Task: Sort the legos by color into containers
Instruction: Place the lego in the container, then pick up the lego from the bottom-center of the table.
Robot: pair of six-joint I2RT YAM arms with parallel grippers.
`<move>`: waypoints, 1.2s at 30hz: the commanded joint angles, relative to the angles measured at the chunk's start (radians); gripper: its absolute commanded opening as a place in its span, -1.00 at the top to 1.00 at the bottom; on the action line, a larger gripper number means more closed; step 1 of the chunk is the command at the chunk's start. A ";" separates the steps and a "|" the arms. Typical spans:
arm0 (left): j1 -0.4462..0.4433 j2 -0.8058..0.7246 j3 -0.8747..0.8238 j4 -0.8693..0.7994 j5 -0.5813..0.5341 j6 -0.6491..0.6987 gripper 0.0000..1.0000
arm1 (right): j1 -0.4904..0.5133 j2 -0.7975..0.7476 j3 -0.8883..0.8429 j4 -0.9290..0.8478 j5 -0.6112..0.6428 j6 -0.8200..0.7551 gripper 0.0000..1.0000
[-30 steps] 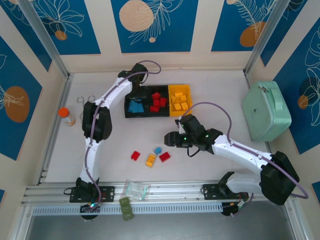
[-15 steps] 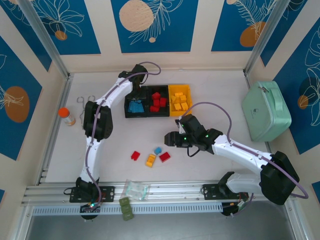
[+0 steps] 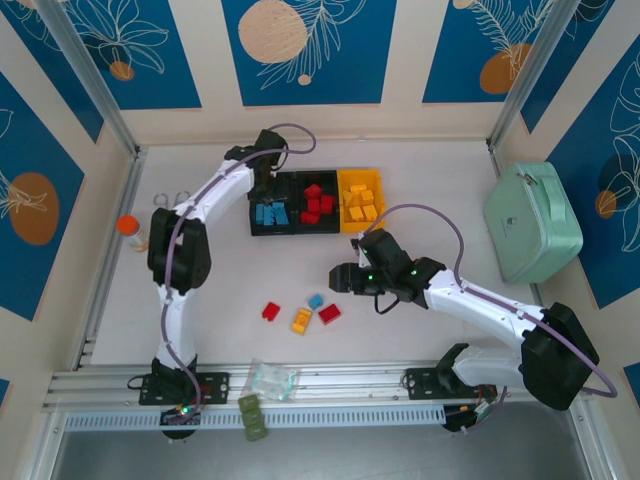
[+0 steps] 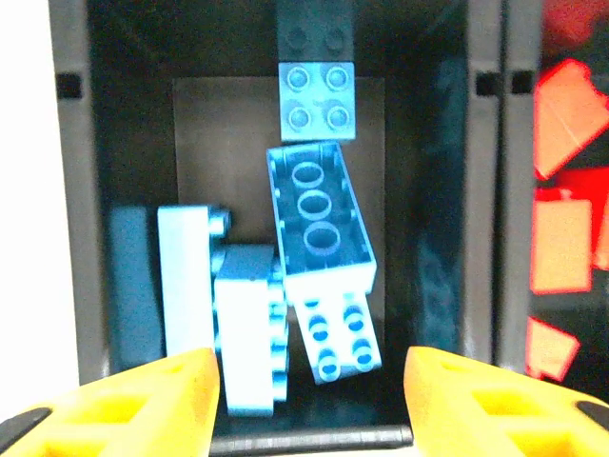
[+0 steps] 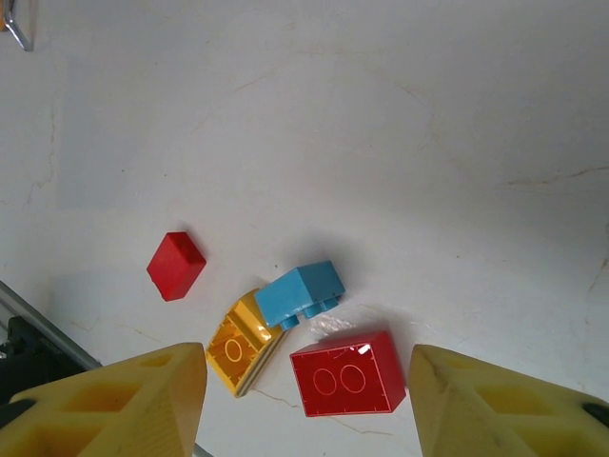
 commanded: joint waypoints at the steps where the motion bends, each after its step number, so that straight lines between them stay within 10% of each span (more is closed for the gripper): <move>1: -0.006 -0.131 -0.110 0.082 0.061 -0.011 -0.09 | 0.020 0.005 0.040 -0.064 0.035 -0.013 -0.23; 22: -0.017 -0.988 -1.232 0.543 0.338 -0.205 -0.16 | 0.175 0.359 0.303 -0.228 0.156 -0.191 -0.30; 36: -0.017 -1.147 -1.388 0.526 0.354 -0.282 -0.18 | 0.224 0.529 0.386 -0.274 0.193 -0.232 -0.21</move>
